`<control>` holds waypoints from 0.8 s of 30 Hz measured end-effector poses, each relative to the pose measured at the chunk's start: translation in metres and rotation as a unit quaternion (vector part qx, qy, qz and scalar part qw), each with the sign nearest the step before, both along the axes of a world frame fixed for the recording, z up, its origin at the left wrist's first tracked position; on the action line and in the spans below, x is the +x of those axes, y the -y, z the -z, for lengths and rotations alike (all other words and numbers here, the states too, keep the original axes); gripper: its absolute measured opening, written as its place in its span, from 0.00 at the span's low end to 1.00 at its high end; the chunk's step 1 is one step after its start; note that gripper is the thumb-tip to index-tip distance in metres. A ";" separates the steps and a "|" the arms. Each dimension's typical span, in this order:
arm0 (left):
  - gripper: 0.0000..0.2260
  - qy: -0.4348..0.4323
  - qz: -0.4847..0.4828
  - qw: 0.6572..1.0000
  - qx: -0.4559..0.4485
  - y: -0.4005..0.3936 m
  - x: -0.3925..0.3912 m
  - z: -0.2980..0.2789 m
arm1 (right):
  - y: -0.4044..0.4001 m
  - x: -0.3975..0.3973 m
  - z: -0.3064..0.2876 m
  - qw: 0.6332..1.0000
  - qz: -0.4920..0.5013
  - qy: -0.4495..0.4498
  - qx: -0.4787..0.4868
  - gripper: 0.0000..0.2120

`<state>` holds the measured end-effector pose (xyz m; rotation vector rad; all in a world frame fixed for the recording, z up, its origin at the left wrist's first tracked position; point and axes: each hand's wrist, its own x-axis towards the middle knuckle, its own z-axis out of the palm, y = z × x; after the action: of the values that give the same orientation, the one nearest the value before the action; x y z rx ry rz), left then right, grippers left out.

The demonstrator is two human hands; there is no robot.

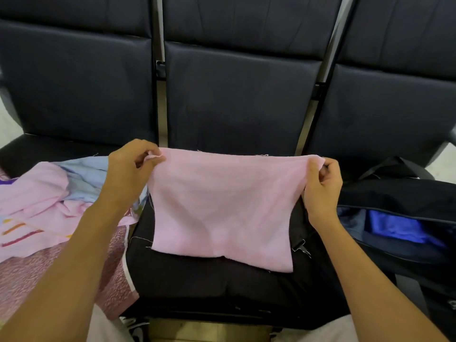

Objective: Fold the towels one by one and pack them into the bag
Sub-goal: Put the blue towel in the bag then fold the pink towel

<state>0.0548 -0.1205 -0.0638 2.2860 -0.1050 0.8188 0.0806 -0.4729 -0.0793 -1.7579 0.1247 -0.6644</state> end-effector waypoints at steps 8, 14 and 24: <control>0.06 -0.057 0.023 0.998 0.015 -0.010 -0.013 -0.008 | 0.002 0.002 0.005 1.000 -0.007 -0.003 -0.019 0.05; 0.06 -0.081 -0.031 0.996 -0.034 -0.014 -0.016 -0.012 | 0.004 0.002 0.003 0.998 -0.018 -0.006 -0.057 0.04; 0.11 -0.031 -0.119 0.992 -0.002 -0.011 -0.008 -0.010 | -0.010 0.000 -0.005 0.996 -0.009 0.019 -0.084 0.05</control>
<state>0.0463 -0.1100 -0.0540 2.3481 0.2013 0.8645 0.0809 -0.4629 -0.0741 -1.9033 0.0276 -0.7133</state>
